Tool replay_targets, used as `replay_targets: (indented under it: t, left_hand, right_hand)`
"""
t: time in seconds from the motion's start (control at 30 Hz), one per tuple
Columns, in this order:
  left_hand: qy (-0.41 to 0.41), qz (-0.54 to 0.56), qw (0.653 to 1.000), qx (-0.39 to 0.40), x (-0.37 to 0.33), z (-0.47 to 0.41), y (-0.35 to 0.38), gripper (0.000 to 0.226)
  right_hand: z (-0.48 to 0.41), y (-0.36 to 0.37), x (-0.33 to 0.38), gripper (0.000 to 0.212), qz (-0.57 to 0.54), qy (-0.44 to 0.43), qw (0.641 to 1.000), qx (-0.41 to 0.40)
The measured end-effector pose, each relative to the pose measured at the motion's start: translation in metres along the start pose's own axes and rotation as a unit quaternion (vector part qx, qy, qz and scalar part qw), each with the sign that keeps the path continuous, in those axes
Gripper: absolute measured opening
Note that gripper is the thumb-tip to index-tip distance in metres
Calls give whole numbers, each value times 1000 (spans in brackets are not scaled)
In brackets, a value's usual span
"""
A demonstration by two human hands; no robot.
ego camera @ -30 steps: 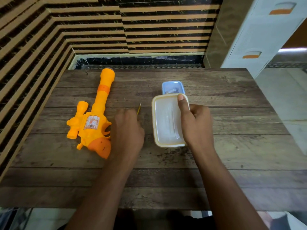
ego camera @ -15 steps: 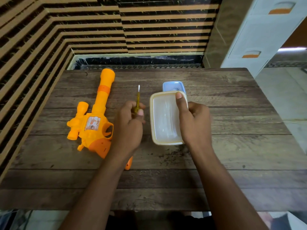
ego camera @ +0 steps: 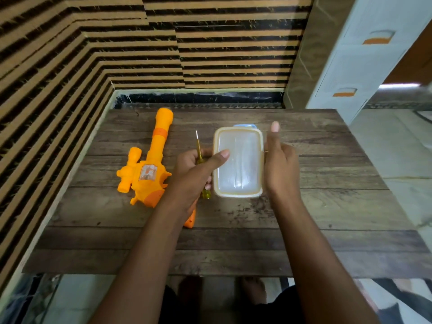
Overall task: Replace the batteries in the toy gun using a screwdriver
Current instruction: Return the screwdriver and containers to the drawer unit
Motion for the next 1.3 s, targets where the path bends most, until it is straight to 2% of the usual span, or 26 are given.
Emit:
replay_targets:
  t: [0.03, 0.1, 0.17, 0.3, 0.37, 0.5, 0.67, 0.83, 0.93, 1.07, 1.3]
  left_hand:
    - [6, 5, 1000, -8, -5, 2, -1, 23]
    - [8, 7, 1000, -20, -14, 0, -4, 25]
    - [4, -10, 1000, -13, -23, -8, -8, 26]
    - [1, -34, 999, 4, -26, -47, -16, 24]
    - [-10, -40, 999, 1, -26, -72, -19, 20]
    - [-46, -26, 998, -19, -27, -100, -20, 12]
    - [-122, -30, 991, -36, -64, -99, -4, 15]
    - [-164, -22, 985, -52, -150, -83, 25, 26]
    - [-180, -27, 982, -51, -218, -68, 45, 19]
    - [-193, -15, 980, -45, -310, -42, 66, 14]
    - [-191, -7, 981, -20, -427, -8, 81, 19]
  right_hand:
    - [-3, -3, 4, 68, 14, -7, 1000, -22]
    - [-20, -8, 2, 53, 82, -22, 995, -52]
    - [-43, -5, -7, 42, 170, -11, 984, -46]
    - [-88, 18, -44, 74, 315, 18, 949, 10]
    - [-101, 28, -59, 73, 342, 28, 938, 45]
    - [-105, 25, -63, 43, 298, 30, 952, 59]
    - [-100, 4, -32, 40, 107, 141, 982, 64]
    - [-96, -39, 70, 37, 42, 155, 986, 42]
    - [-95, -67, 147, 31, 19, 132, 991, 27]
    - [-90, -99, 247, 12, 2, 115, 993, 34]
    - [-69, -135, 376, 11, -11, 104, 994, 12]
Point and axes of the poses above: each hand's wrist, its own z-axis away from the middle knuckle, its own y-axis out of the palm, x = y × z, the point moved 1 cm from there along -z, towards the middle knuckle, and after that the axes turned 9 degrees about z, right-handed, at the moved point
